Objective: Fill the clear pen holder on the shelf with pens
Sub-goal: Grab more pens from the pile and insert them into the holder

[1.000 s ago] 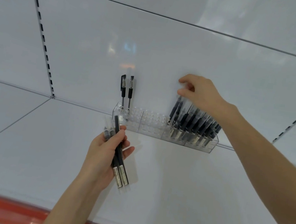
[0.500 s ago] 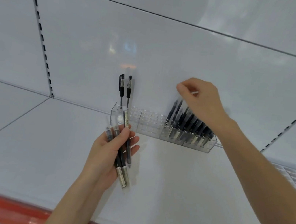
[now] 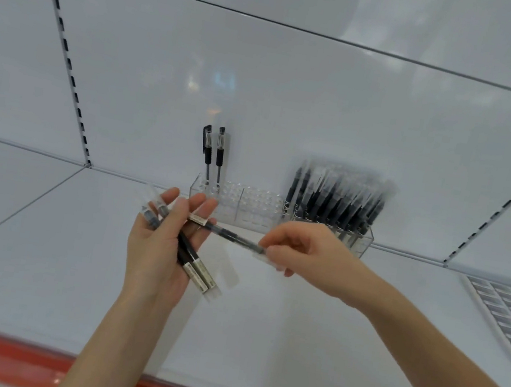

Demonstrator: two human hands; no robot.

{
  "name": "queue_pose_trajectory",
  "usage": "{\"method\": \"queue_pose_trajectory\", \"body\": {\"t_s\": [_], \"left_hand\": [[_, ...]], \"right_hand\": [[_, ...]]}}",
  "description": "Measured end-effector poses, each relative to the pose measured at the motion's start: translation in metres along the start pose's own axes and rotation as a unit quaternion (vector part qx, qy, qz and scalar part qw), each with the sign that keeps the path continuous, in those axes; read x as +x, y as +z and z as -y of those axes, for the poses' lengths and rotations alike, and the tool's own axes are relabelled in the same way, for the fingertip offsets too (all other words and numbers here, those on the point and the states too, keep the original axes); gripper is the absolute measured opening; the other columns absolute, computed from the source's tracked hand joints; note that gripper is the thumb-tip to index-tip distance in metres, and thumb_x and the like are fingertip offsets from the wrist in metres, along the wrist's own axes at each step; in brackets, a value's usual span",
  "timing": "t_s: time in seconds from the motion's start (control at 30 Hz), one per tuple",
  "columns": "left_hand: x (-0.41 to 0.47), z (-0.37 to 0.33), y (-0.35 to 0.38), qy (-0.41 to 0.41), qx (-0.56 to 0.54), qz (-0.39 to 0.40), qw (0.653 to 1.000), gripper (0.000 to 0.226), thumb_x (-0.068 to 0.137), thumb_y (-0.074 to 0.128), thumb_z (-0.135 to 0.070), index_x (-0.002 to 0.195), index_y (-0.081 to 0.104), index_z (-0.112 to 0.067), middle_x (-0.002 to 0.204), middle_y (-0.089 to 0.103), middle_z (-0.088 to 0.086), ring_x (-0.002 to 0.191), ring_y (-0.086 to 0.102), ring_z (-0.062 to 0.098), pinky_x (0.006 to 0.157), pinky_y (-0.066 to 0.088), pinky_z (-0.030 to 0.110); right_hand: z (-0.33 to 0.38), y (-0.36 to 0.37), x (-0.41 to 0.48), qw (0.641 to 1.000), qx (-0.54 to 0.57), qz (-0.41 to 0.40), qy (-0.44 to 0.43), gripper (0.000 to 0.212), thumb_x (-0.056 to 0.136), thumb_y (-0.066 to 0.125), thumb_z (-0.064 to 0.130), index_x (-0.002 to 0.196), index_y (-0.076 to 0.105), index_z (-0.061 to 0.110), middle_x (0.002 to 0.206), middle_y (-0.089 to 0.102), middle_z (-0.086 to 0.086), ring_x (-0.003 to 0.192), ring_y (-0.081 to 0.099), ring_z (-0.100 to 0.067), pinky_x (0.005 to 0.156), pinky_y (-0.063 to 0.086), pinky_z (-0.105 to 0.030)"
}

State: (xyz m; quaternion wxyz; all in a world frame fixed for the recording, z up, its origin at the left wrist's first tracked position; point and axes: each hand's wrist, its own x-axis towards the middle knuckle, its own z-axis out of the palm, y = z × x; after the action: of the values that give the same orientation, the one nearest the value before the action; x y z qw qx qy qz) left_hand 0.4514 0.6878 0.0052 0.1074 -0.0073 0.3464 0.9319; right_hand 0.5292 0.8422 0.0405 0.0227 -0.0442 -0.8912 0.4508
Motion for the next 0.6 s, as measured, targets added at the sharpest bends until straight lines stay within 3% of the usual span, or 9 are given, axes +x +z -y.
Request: {"method": "queue_pose_trajectory", "body": {"t_s": [0.13, 0.23, 0.33, 0.47, 0.6], "left_hand": [[0.001, 0.002, -0.005, -0.007, 0.035, -0.001, 0.999, 0.007, 0.093, 0.049, -0.006, 0.09, 0.052, -0.011, 0.083, 0.07, 0.009, 0.075, 0.071, 0.018, 0.065, 0.059, 0.03], [0.0, 0.007, -0.005, -0.044, 0.083, 0.003, 0.996, 0.005, 0.092, 0.052, -0.012, 0.088, 0.055, -0.01, 0.08, 0.067, 0.009, 0.068, 0.071, 0.017, 0.055, 0.057, 0.027], [-0.003, 0.01, -0.005, -0.074, 0.125, -0.004, 0.989, 0.015, 0.091, 0.054, -0.024, 0.093, 0.057, -0.009, 0.072, 0.057, 0.004, 0.06, 0.061, 0.014, 0.049, 0.054, 0.022], [-0.004, 0.01, -0.004, -0.109, 0.125, -0.004, 0.986, 0.015, 0.092, 0.052, -0.025, 0.094, 0.058, -0.012, 0.069, 0.05, 0.002, 0.059, 0.051, 0.014, 0.045, 0.05, 0.02], [-0.004, 0.01, -0.006, -0.095, 0.107, 0.015, 0.99, 0.011, 0.094, 0.051, -0.015, 0.096, 0.061, -0.013, 0.063, 0.051, 0.0, 0.054, 0.052, 0.011, 0.049, 0.052, 0.022]], "right_hand": [[0.0, -0.012, 0.003, 0.987, 0.102, -0.12, -0.018, 0.011, 0.081, 0.064, 0.008, 0.08, 0.063, 0.019, 0.057, 0.064, 0.009, 0.054, 0.057, -0.005, 0.055, 0.049, -0.02], [0.006, -0.035, 0.013, 0.943, 0.179, -0.275, -0.048, 0.009, 0.08, 0.067, 0.01, 0.078, 0.062, 0.017, 0.059, 0.065, 0.006, 0.053, 0.059, -0.005, 0.056, 0.052, -0.017], [0.012, -0.067, 0.027, 0.918, 0.05, -0.381, -0.095, 0.006, 0.082, 0.066, 0.015, 0.08, 0.064, 0.02, 0.072, 0.064, 0.009, 0.06, 0.059, 0.002, 0.067, 0.052, -0.016], [0.009, -0.084, 0.05, 0.905, -0.078, -0.399, -0.129, 0.009, 0.082, 0.066, 0.015, 0.09, 0.068, 0.012, 0.076, 0.062, 0.01, 0.066, 0.055, 0.011, 0.071, 0.044, -0.007], [0.003, -0.083, 0.067, 0.905, -0.116, -0.384, -0.143, 0.012, 0.083, 0.065, 0.013, 0.091, 0.068, 0.005, 0.08, 0.061, 0.002, 0.063, 0.053, 0.012, 0.069, 0.042, -0.003]]}}
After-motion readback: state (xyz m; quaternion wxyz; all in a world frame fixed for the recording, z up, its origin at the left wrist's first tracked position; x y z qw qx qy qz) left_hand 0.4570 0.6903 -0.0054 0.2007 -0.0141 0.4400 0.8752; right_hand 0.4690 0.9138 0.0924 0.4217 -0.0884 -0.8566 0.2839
